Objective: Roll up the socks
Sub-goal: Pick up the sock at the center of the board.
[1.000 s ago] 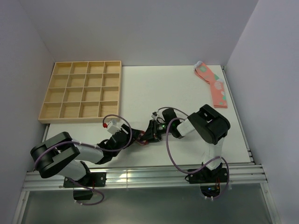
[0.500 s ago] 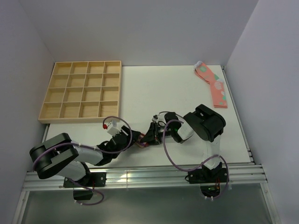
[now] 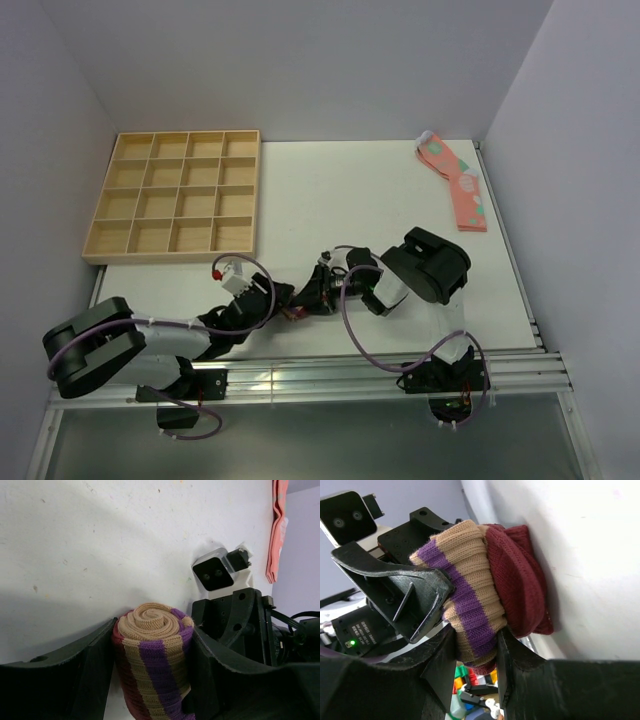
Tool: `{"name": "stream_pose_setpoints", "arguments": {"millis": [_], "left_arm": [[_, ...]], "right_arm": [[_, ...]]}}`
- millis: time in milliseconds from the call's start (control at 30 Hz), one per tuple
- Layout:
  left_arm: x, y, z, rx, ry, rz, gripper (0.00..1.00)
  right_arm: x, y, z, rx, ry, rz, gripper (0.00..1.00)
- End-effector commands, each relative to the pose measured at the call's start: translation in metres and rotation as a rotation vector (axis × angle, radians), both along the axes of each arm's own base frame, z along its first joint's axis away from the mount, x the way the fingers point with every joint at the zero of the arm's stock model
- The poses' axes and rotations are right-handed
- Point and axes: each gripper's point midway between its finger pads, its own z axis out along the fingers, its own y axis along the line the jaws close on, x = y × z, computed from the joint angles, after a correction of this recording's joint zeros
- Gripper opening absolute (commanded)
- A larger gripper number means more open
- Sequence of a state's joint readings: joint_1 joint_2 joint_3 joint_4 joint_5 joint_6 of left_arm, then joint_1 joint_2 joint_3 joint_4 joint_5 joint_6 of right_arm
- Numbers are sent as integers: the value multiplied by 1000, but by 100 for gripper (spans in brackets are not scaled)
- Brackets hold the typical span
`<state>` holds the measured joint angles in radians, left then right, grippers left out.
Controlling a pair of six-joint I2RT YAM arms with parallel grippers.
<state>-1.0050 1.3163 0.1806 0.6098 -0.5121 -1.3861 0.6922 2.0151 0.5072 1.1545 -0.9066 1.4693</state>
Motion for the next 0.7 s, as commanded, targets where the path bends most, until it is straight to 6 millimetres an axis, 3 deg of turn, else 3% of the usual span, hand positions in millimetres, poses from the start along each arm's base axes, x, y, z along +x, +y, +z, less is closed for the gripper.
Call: {"name": "stream_pose_setpoints", "arguments": {"millis": [0, 67, 267, 300, 400, 500, 567, 667], "left_arm": [[-15, 2, -3, 26, 33, -48, 57], [-16, 3, -3, 34, 36, -47, 55], [-16, 0, 4, 44, 21, -70, 31], [-16, 0, 3, 43, 23, -71, 19], [-18, 1, 4, 38, 25, -72, 0], [-18, 5, 10, 26, 10, -68, 0], [-18, 8, 17, 22, -5, -66, 0], [-19, 11, 27, 23, -27, -67, 0]], "right_arm": [[-10, 6, -6, -14, 188, -23, 0], [-11, 7, -7, -14, 190, -20, 0], [-15, 12, -11, -38, 169, -8, 0], [-15, 13, -11, -45, 162, -3, 0], [-13, 13, -10, -86, 117, -3, 0], [-10, 10, -13, -184, 55, 3, 6], [-4, 6, -14, -274, 3, -4, 17], [1, 4, -2, -298, -40, -15, 27]]}}
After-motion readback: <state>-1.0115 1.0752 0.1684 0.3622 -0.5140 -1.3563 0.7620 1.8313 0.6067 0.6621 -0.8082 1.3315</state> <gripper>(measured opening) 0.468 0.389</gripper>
